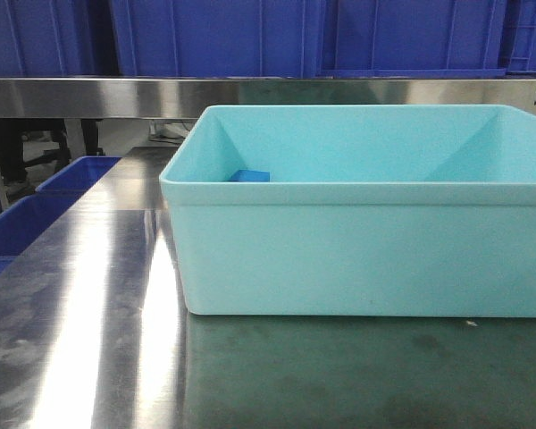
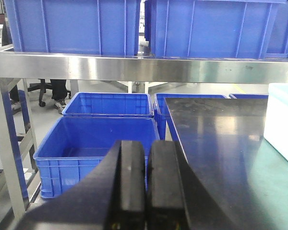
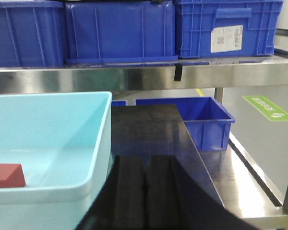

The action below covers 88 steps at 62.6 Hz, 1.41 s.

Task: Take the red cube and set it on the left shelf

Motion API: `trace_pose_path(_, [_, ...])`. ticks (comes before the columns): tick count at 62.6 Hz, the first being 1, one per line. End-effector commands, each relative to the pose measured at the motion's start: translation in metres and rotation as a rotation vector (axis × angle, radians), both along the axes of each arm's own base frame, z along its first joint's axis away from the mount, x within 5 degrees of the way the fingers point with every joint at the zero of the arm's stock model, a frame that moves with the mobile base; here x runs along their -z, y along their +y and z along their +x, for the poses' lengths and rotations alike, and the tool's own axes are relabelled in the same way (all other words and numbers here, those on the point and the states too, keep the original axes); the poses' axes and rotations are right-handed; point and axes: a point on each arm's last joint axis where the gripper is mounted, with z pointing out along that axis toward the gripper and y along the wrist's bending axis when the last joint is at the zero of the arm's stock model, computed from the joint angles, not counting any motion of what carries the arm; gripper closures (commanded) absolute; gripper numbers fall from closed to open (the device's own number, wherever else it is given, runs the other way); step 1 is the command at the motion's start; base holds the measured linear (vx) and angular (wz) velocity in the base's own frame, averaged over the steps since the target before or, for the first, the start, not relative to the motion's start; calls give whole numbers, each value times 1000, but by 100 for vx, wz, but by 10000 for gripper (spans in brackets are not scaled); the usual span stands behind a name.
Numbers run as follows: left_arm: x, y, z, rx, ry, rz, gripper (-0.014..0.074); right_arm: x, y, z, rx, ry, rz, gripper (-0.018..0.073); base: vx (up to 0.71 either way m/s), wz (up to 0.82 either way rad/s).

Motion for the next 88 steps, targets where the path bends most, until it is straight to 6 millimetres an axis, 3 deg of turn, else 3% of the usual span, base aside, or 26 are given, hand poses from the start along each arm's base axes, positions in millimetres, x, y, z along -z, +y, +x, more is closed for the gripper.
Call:
trace_pose_path(1, [-1, 1, 0, -3, -75, -13, 495, -19, 0, -4, 10, -144, -28, 514, 0, 0])
trace_pose_path(13, [-1, 1, 0, -3, -75, -13, 495, -25, 0, -6, 11, -211, -31, 514, 0, 0])
trace_pose_path(20, [-1, 1, 0, -3, -75, -13, 495, -43, 0, -10, 12, -270, -35, 514, 0, 0])
trace_pose_path(26, [-1, 1, 0, -3, -75, -13, 495, -70, 1, -16, 13, -243, -51, 514, 0, 0])
trace_pose_path(31, [-1, 1, 0, -3, -75, -13, 495, -105, 1, -20, 17, -178, -61, 514, 5, -28])
trace_pose_path(43, [-1, 1, 0, -3, -75, -13, 495, -181, 5, -12, -84, -63, -49, 514, 0, 0])
trace_pose_path(53, [-1, 1, 0, -3, -75, -13, 495, -231, 18, 16, -267, 69, -46, 514, 0, 0])
trace_pose_path(59, [-1, 1, 0, -3, -75, -13, 495, -248, 35, 45, -373, 198, -64, 504, 0, 0])
trace_pose_path(70, [-1, 1, 0, -3, -75, -13, 495, -248, 81, 104, -514, 444, -115, 505, -1, 8])
trace_pose_path(82, [-1, 1, 0, -3, -75, -13, 495, -214, 114, 156, -501, 675, -58, 497, 0, 0])
trace_pose_path(88, [-1, 1, 0, -3, -75, -13, 495, -196, 123, 175, -485, 751, -48, 404, 0, 0])
